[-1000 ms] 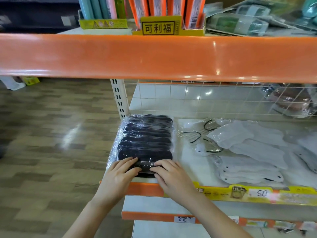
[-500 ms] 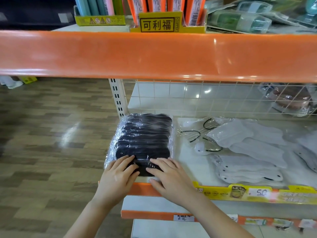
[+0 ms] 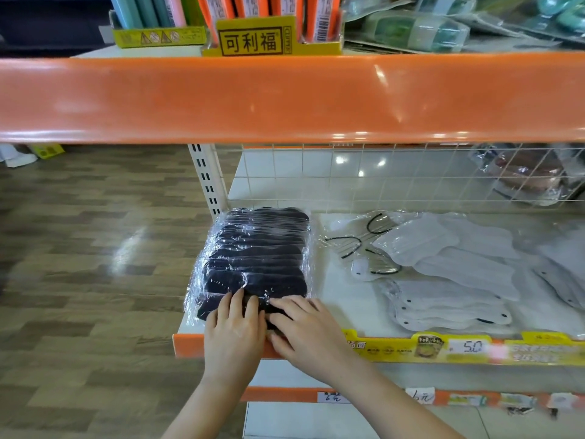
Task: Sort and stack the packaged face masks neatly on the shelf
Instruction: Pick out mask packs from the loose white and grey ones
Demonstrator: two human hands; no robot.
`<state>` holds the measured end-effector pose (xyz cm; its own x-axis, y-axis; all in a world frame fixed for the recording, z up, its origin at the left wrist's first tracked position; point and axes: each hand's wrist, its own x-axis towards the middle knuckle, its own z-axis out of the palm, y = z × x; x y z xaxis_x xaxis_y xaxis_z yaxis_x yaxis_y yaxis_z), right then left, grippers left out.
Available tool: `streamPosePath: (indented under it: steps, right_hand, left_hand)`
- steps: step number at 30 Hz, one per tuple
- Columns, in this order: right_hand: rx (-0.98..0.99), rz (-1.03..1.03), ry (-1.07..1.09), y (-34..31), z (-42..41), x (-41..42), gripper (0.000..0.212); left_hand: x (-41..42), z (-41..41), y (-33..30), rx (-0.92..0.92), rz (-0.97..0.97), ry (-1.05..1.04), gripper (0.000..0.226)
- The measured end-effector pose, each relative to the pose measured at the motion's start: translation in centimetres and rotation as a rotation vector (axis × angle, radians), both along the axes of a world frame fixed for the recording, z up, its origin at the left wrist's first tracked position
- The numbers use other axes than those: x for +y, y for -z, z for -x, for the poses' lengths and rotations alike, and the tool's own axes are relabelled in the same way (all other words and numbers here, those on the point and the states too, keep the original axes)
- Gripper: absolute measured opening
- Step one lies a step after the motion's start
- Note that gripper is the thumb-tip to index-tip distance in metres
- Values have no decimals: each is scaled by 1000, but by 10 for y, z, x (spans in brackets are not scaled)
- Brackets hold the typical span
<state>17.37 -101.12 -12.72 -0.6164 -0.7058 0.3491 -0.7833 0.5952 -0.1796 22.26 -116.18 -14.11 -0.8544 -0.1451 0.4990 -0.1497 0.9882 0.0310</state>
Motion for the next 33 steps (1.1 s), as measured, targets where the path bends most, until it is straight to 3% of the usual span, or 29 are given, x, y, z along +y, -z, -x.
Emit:
streamPosePath:
  steps: [7, 18, 22, 28, 33]
  right_hand:
    - [19, 73, 69, -9, 10, 20, 32]
    - [137, 187, 332, -10, 45, 128, 32]
    - [113, 162, 386, -10, 54, 175, 31]
    - [-3, 102, 399, -2, 70, 239, 39]
    - [-74, 21, 394, 0, 83, 282, 52]
  left_hand:
    - [16, 10, -15, 61, 63, 37, 22]
    - [113, 53, -33, 109, -27, 331, 8]
    - [154, 69, -30, 86, -54, 395, 5]
    - [209, 93, -32, 22, -94, 460, 17]
    - [238, 108, -32, -182, -131, 477, 26]
